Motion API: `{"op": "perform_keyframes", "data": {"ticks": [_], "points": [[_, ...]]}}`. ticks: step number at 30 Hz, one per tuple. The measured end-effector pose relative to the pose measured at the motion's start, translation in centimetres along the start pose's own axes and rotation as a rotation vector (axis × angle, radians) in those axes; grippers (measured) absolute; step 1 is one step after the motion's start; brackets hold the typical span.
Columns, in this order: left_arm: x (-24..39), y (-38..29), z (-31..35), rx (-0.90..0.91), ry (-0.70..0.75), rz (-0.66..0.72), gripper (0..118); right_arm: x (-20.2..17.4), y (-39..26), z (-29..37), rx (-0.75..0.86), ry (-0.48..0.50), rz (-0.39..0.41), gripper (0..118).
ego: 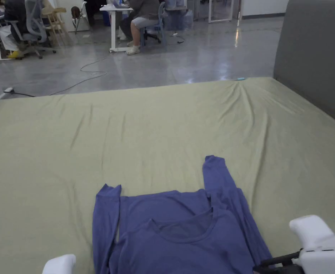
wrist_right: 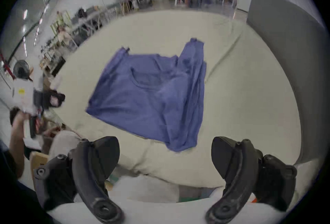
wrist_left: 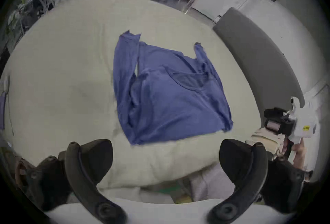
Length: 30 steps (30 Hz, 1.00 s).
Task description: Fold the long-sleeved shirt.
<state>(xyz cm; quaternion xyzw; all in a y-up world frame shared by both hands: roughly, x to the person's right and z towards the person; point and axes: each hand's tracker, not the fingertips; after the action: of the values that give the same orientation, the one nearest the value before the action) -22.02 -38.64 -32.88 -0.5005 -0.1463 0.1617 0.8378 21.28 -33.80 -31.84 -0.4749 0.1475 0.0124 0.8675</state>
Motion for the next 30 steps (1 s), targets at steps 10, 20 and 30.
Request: {"op": "perform_keyframes", "data": {"ticks": [10,20,30], "points": [[3.5,-6.4,-2.5,-0.173,-0.048,-0.035,0,-2.9,-6.8,-2.7,-0.085,0.086,-0.151,0],[5.8,16.1,-12.5,0.064,0.086,-0.281,117,-2.5,-4.2,-3.6,-0.055,0.122,-0.184,0],[0.1,24.1,-30.6,-0.244,0.370,-0.217,94,-0.7,-2.3,-6.5,-0.108,0.035,-0.199,0]]}}
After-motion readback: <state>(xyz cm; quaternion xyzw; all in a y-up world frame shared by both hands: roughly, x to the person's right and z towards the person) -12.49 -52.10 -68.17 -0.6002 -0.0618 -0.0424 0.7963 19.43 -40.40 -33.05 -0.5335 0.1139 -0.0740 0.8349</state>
